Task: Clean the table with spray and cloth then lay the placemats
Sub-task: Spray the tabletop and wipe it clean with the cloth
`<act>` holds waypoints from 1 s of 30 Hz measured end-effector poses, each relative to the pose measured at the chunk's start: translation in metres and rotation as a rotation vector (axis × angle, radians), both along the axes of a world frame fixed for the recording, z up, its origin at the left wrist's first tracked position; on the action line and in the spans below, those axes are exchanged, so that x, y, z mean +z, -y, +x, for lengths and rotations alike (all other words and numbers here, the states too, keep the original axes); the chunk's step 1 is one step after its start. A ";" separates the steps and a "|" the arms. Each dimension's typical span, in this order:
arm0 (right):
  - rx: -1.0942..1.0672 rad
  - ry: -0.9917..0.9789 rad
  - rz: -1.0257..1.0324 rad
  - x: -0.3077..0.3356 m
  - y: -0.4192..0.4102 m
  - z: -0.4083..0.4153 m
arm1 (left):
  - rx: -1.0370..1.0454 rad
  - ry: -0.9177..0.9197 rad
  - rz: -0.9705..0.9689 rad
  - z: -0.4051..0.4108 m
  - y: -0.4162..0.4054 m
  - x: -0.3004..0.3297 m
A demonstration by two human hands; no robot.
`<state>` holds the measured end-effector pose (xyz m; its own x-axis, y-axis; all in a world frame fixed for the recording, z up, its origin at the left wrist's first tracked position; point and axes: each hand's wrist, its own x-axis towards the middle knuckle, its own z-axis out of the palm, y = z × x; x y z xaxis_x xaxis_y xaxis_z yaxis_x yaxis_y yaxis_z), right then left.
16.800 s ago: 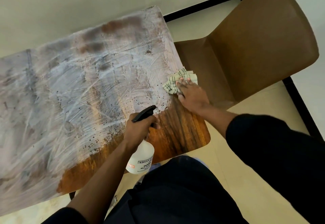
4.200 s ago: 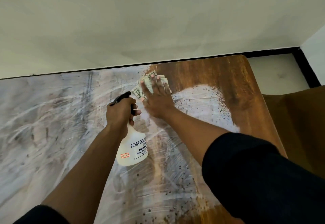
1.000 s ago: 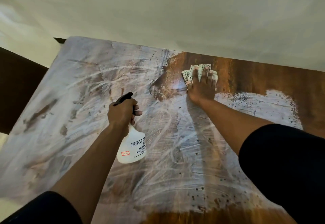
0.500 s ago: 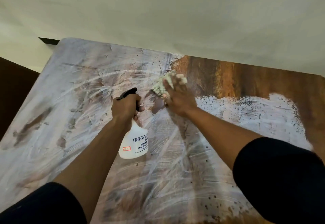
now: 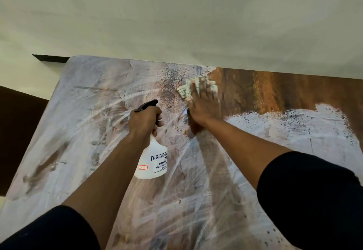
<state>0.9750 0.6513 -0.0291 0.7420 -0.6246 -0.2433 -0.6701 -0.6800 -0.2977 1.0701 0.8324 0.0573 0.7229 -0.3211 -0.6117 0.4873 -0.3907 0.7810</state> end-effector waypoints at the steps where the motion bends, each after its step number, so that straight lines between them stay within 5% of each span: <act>1: 0.070 0.003 -0.013 -0.001 -0.009 0.010 | -0.011 -0.002 -0.002 0.004 0.000 -0.001; 7: 0.253 0.031 -0.080 -0.012 0.006 0.017 | -0.033 -0.007 0.042 0.029 0.010 -0.013; 13: -0.188 0.018 -0.067 -0.009 0.072 -0.001 | -0.104 -0.030 0.021 0.045 0.022 -0.015; 18: -0.298 0.013 -0.040 0.000 0.065 0.019 | -0.169 -0.055 -0.030 0.049 0.030 -0.015; 30: 0.170 0.028 -0.043 -0.005 0.020 0.109 | -0.148 -0.033 0.046 0.067 0.037 -0.020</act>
